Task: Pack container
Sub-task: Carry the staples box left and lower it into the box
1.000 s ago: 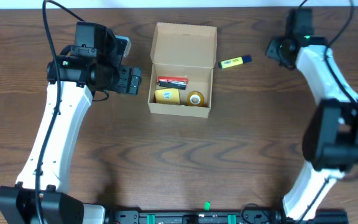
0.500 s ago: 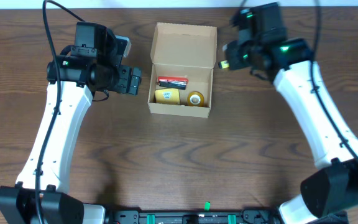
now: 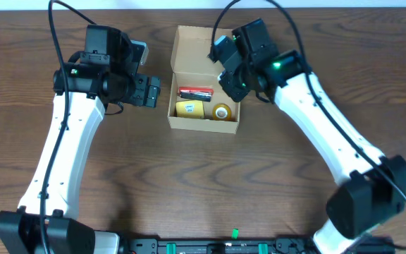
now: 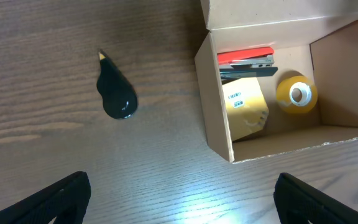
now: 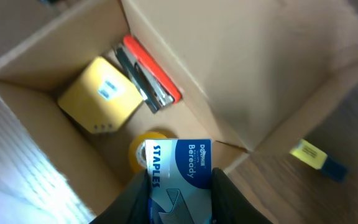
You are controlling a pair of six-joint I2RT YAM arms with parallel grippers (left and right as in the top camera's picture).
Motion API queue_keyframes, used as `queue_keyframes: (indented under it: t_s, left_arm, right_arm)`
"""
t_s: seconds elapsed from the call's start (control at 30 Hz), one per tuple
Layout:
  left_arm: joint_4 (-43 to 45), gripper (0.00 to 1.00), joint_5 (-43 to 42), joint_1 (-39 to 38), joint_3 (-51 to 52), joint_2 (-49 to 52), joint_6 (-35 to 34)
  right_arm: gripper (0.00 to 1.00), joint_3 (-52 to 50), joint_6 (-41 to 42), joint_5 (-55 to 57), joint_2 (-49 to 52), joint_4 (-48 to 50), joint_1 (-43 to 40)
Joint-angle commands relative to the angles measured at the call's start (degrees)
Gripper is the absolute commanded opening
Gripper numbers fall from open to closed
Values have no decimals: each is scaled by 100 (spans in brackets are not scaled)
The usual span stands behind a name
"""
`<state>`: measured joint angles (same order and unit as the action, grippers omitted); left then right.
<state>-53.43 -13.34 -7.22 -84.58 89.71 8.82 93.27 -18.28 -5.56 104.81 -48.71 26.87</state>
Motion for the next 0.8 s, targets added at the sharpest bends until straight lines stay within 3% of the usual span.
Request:
queue_keyframes:
  t_s: [0.0,0.5,0.77]
  left_arm:
    - [-20,95,22,13,-70,61,-4]
    - [-243,95,22,13,-70,61,-7]
    - [-310,95,20,13,-70,61,-7]
  right_arm:
    - [14,46,-662,-4,221,57,20]
    - [1,44,-1766,-9,713,527,9]
    - [1,44,-2275,-334,776,525,-59]
